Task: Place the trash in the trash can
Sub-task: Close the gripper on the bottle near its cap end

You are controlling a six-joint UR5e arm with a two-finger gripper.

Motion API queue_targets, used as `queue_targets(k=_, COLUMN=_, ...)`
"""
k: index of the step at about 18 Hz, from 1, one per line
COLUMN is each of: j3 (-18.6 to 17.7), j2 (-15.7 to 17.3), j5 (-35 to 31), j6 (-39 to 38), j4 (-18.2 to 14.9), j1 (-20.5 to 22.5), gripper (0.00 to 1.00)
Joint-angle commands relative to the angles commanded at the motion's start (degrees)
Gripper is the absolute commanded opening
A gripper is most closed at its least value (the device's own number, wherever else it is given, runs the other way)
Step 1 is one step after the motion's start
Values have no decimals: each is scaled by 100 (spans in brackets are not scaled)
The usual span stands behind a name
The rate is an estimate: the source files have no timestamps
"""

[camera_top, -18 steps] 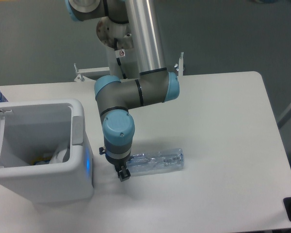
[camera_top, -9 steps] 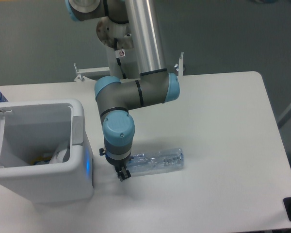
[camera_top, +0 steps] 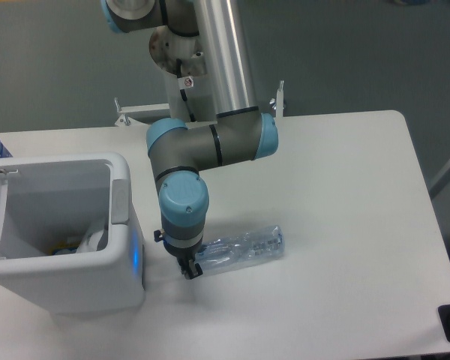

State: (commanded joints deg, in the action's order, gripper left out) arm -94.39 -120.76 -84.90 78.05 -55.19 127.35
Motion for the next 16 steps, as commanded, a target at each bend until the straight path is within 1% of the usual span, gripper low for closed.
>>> queue_targets(k=4, j3=9, j2=0, j5=9, j6=-18, j4=0, j1=0, gripper=47)
queue_targets(k=10, j3=18, j2=0, j5=0, j6=-27, j4=-9, j1=0, gripper=36)
queue_targets(k=16, j3=53, j2=61, j5=0, j6=-18, j4=-26, j1=9, gripper=36)
